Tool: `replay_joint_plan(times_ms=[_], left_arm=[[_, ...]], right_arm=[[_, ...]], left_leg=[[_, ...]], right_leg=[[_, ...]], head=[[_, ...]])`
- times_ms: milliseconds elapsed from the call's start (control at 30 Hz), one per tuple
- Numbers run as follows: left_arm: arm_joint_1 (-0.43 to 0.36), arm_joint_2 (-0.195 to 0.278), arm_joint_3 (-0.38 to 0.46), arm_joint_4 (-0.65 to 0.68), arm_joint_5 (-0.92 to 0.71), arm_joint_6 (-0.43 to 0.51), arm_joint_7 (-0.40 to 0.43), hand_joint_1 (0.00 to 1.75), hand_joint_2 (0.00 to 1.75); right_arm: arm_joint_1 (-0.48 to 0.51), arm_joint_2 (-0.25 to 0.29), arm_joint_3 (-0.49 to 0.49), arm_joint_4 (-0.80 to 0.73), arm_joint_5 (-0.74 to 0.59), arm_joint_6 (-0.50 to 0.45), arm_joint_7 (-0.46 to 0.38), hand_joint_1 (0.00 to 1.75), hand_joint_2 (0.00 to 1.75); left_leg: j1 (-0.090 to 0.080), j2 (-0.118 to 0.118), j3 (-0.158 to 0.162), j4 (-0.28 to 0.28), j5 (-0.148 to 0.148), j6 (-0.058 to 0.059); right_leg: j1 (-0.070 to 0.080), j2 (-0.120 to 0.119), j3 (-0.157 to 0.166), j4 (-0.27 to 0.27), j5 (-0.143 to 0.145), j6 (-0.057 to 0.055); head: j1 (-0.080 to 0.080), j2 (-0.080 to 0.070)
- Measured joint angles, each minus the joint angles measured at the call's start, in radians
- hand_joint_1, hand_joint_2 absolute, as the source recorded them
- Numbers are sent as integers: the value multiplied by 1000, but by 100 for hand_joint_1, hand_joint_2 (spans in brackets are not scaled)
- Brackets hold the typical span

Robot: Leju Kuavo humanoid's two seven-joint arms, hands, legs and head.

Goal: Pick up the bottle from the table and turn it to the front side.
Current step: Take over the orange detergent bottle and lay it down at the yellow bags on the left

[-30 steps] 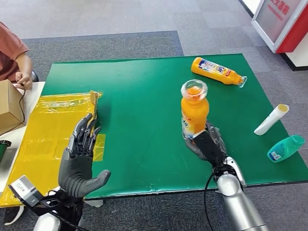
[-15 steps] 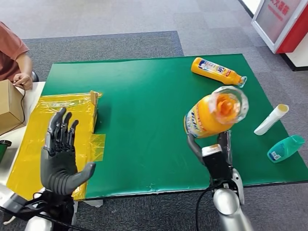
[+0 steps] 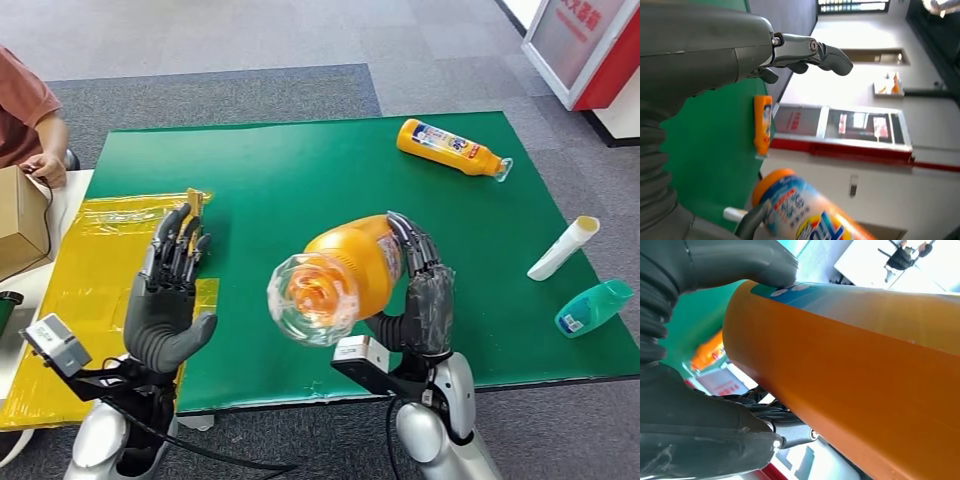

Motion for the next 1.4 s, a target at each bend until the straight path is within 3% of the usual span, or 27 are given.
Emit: replay_joint_plan(times_ms=[133, 467, 700, 1000, 1233, 1367, 1400], left_arm=[[-27, 11, -63, 38, -46, -23, -2, 0, 175], [-89, 37, -154, 68, -162, -53, -10, 0, 175], [-120, 47, -171, 73, -198, -48, -14, 0, 175], [-159, 45, -188, 63, -527, 136, -14, 0, 175], [-170, 41, -197, 56, -595, 170, -6, 0, 175], [-172, 39, -209, 55, -609, 173, -6, 175, 175], [-173, 38, -212, 55, -610, 172, -6, 175, 175]], right_arm=[[-32, -2, 37, 36, 38, -23, 23, 175, 175], [-80, -4, 75, 114, 76, -19, 42, 175, 175], [-91, -4, 87, 142, 99, -11, 53, 175, 175], [-88, -4, 113, 178, 175, 31, 103, 175, 175], [-88, -4, 140, 193, 185, 53, 114, 175, 175], [-89, -3, 152, 202, 187, 64, 116, 175, 175], [-89, -3, 155, 204, 187, 66, 116, 175, 175]], left_leg=[[0, 0, 0, 0, 0, 0], [0, 0, 0, 0, 0, 0], [0, 0, 0, 0, 0, 0], [0, 0, 0, 0, 0, 0], [0, 0, 0, 0, 0, 0], [0, 0, 0, 0, 0, 0], [0, 0, 0, 0, 0, 0]], right_leg=[[0, 0, 0, 0, 0, 0], [0, 0, 0, 0, 0, 0], [0, 0, 0, 0, 0, 0], [0, 0, 0, 0, 0, 0], [0, 0, 0, 0, 0, 0], [0, 0, 0, 0, 0, 0], [0, 0, 0, 0, 0, 0]], head=[[0, 0], [0, 0], [0, 0], [0, 0], [0, 0], [0, 0], [0, 0]])
